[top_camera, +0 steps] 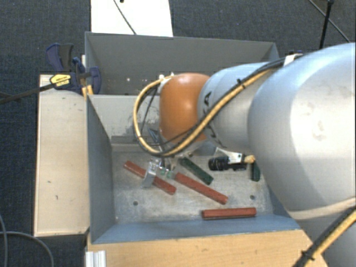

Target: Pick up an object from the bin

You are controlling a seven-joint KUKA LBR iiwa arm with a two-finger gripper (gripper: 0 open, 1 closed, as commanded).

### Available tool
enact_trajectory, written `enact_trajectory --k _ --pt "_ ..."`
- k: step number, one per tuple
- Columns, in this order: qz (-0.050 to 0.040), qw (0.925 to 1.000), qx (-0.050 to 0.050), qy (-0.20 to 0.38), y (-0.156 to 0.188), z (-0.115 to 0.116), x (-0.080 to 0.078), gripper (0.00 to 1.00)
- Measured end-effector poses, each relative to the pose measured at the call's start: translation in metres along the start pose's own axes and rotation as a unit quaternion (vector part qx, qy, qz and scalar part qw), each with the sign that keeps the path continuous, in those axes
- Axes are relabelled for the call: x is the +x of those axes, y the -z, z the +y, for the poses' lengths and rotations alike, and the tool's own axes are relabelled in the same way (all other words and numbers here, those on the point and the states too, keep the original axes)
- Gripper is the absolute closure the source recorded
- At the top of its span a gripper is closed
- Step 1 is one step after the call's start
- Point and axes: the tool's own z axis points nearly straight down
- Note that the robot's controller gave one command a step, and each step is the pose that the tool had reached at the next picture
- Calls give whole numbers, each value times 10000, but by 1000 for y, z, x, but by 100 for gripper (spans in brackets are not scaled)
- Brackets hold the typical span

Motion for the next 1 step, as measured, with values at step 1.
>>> enact_trajectory --k 1 --pt "23 9968 22 -793 15 -24 15 0"
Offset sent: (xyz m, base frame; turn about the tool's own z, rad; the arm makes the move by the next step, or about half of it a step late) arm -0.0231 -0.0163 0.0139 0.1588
